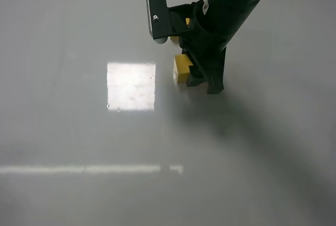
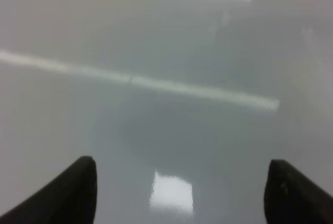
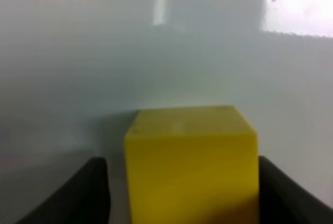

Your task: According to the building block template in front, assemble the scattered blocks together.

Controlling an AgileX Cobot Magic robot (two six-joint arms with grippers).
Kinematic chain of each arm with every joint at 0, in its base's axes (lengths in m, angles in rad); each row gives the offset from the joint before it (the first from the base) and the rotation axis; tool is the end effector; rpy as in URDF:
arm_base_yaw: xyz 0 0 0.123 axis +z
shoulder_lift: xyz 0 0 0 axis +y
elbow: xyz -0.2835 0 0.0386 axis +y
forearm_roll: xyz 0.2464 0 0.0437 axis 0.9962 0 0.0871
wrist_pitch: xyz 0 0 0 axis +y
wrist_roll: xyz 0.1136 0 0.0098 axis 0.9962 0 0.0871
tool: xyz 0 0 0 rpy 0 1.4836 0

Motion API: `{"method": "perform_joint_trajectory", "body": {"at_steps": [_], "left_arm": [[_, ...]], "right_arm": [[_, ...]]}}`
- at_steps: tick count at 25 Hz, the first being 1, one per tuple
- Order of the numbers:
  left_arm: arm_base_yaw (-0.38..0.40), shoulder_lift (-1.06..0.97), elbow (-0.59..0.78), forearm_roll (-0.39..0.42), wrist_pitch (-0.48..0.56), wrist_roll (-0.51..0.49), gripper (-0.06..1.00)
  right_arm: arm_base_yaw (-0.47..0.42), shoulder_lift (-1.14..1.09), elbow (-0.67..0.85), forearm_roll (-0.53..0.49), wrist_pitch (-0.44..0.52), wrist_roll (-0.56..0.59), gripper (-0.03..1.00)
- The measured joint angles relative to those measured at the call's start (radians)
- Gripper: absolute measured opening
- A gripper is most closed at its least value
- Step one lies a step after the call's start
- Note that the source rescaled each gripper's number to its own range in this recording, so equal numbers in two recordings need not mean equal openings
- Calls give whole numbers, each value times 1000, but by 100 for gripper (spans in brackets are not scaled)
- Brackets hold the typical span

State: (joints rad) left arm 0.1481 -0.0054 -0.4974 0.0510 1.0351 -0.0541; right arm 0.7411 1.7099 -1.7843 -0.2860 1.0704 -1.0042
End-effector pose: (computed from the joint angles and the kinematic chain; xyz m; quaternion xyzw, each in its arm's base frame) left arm 0.0130 0.0070 0.2680 -0.0860 0.8411 0.0505 0.5316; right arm 0.3063 0.2420 0.3743 -0.7325 0.5833 -0.1815 0.3005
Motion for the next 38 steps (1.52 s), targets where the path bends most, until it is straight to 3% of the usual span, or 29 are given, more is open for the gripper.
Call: {"method": "perform_joint_trajectory", "body": {"at_steps": [7, 14, 21, 34, 38], "left_arm": [[0, 0, 0, 0, -1, 0, 77], [0, 0, 0, 0, -1, 0, 77], [0, 0, 0, 0, -1, 0, 77], [0, 0, 0, 0, -1, 0, 77], [0, 0, 0, 0, -1, 0, 77]], "right_arm": [[0, -3, 26, -43, 0, 9, 43], [-9, -39, 127, -65, -82, 11, 41], [-10, -50, 134, -111, -90, 14, 2], [-10, -64, 135, -117, -99, 59, 2], [-10, -66, 85, -69, -91, 77, 2]]}}
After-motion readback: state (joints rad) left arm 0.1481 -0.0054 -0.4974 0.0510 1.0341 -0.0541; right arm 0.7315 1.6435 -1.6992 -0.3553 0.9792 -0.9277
